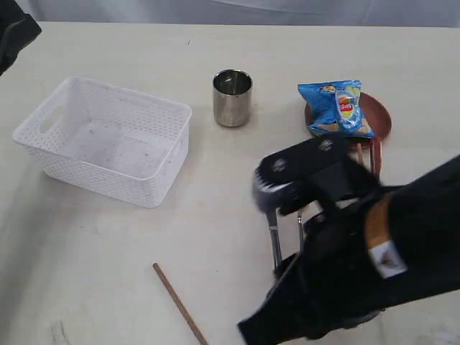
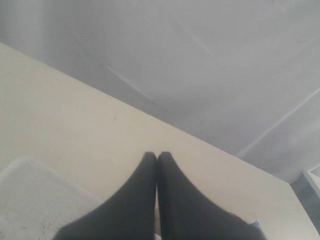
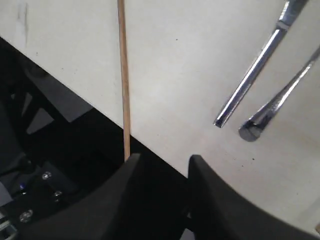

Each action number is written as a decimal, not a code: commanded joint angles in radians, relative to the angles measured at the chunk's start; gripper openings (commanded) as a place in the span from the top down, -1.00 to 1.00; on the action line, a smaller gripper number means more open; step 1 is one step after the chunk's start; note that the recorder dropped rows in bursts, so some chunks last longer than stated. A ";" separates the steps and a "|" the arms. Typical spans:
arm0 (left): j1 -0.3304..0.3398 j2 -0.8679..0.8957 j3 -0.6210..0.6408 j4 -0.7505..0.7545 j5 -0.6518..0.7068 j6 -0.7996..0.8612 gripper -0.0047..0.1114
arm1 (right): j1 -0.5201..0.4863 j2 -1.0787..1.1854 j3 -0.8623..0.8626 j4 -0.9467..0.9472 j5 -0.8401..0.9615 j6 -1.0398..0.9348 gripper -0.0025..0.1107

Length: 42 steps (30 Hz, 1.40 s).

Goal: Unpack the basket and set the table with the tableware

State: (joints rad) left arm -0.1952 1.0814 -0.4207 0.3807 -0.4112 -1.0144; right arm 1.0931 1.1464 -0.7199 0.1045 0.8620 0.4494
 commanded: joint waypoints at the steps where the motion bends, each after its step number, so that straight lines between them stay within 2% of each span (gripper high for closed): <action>1: 0.003 0.001 0.006 0.007 -0.009 0.013 0.92 | 0.155 0.272 -0.102 -0.087 -0.048 0.106 0.04; 4: 0.003 0.001 0.006 0.007 -0.009 0.022 0.92 | 0.220 0.448 -0.225 -0.087 -0.061 0.075 0.17; 7: 0.003 0.001 0.006 0.007 -0.009 0.024 0.92 | 0.235 0.531 -0.267 -0.087 -0.104 0.076 0.16; 11: 0.003 0.001 0.006 0.003 -0.009 0.023 0.92 | 0.233 0.613 -0.279 -0.105 -0.122 0.078 0.08; 16: 0.003 0.001 0.006 0.001 -0.009 0.023 0.92 | 0.233 0.659 -0.279 -0.105 -0.191 0.096 0.09; 24: 0.003 0.001 0.006 0.001 -0.009 0.023 0.92 | 0.233 0.743 -0.279 -0.156 -0.180 0.146 0.10; 25: 0.003 0.001 0.006 0.001 -0.009 0.023 0.92 | 0.233 0.747 -0.279 -0.156 -0.180 0.146 0.14; 27: 0.003 0.001 0.006 0.001 -0.009 0.023 0.92 | 0.233 0.751 -0.279 -0.158 -0.180 0.133 0.49; 29: 0.003 0.001 0.006 0.001 -0.009 0.023 0.92 | 0.233 0.757 -0.279 -0.174 -0.180 0.126 0.97; 34: 0.003 0.001 0.006 0.001 -0.009 0.023 0.92 | 0.233 0.728 -0.279 -0.199 -0.164 0.139 0.96; 42: 0.003 0.001 0.006 0.001 -0.009 0.023 0.92 | 0.233 0.608 -0.279 -0.431 -0.030 0.315 0.96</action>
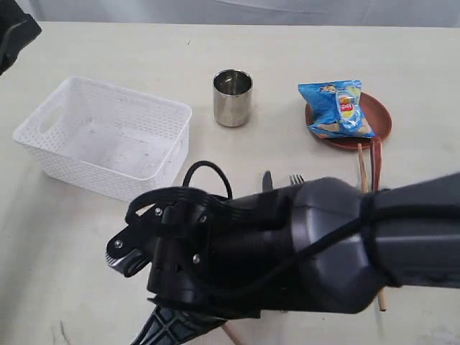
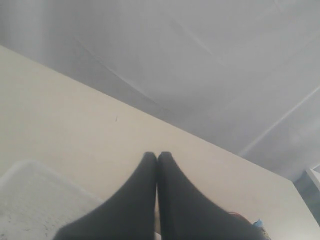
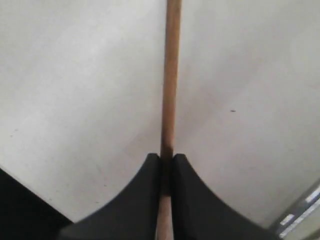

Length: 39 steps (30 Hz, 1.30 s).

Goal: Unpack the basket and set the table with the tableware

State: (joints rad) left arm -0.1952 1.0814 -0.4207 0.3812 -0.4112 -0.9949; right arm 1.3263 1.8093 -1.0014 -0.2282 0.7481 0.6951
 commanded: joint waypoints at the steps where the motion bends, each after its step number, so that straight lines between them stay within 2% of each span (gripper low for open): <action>1: 0.003 0.001 0.006 0.000 -0.009 0.003 0.92 | 0.000 -0.073 0.003 -0.114 0.110 0.077 0.96; 6: 0.003 0.001 0.006 0.000 -0.009 0.003 0.92 | -0.068 -0.184 0.003 -0.137 0.179 0.101 0.96; 14: 0.003 0.001 0.006 0.000 -0.009 0.001 0.92 | -0.367 -0.356 0.003 -0.105 0.249 0.061 0.96; 18: 0.003 0.001 0.006 0.000 -0.009 0.001 0.92 | -0.537 -0.389 0.021 0.000 0.242 -0.034 0.96; 23: 0.003 0.001 0.006 0.000 -0.009 -0.001 0.92 | -0.686 -0.389 0.109 0.136 0.186 -0.159 0.96; 28: 0.003 0.001 0.006 0.000 -0.009 -0.006 0.92 | -0.754 -0.389 0.194 0.149 0.130 -0.170 0.96; 39: 0.003 0.001 0.006 0.000 -0.009 -0.006 0.92 | -0.773 -0.367 0.273 0.152 -0.004 -0.107 0.96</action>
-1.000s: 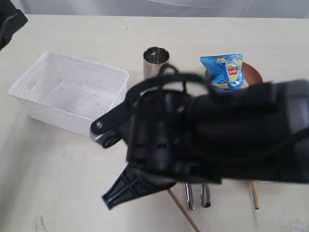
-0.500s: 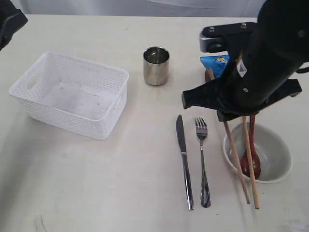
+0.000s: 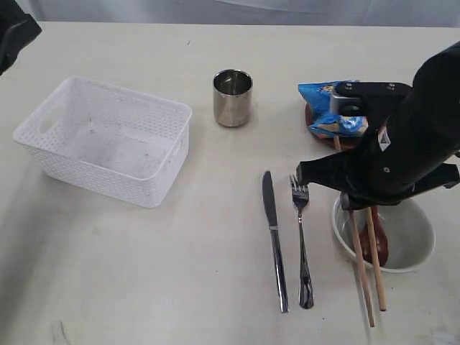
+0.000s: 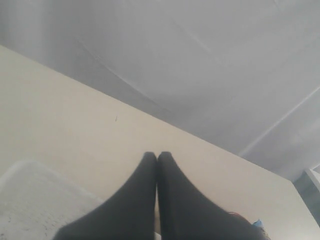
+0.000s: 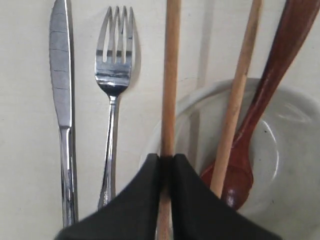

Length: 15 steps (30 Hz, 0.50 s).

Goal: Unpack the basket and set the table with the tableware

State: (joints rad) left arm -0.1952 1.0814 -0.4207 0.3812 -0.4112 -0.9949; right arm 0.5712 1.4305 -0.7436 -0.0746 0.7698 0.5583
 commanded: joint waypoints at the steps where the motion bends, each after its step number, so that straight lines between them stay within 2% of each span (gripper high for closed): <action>1: 0.003 0.001 0.006 0.000 -0.009 -0.006 0.92 | -0.026 0.014 0.015 -0.002 -0.028 0.029 0.96; 15: 0.003 0.001 0.006 0.000 -0.009 -0.006 0.92 | -0.043 0.011 0.013 -0.040 -0.022 0.020 0.96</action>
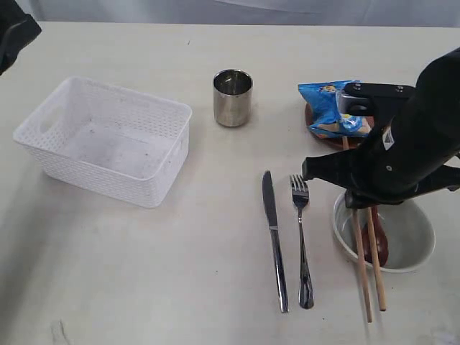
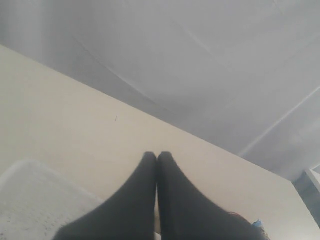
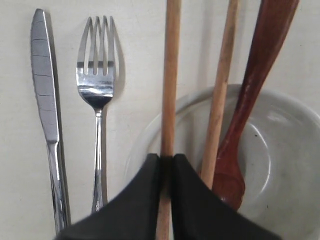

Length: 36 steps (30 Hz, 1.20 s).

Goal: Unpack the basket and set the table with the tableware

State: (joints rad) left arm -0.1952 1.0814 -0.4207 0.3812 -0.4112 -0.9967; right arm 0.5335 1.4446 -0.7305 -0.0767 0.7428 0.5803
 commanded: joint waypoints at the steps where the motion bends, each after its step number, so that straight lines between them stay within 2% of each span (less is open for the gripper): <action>1: 0.003 0.001 0.006 0.000 -0.009 -0.004 0.92 | -0.006 -0.003 0.000 -0.040 0.005 -0.002 0.96; 13: 0.003 0.001 0.006 0.000 -0.009 -0.004 0.92 | -0.008 0.023 0.000 -0.064 -0.008 0.010 0.96; 18: 0.003 0.001 0.006 0.000 -0.009 -0.004 0.92 | -0.046 0.023 0.000 -0.060 -0.010 0.016 0.96; 36: 0.003 0.001 0.006 0.000 -0.009 -0.004 0.92 | -0.045 0.023 0.000 -0.062 -0.032 0.007 0.96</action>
State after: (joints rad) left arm -0.1952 1.0814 -0.4207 0.3812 -0.4112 -0.9967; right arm 0.4945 1.4659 -0.7305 -0.1254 0.7177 0.5941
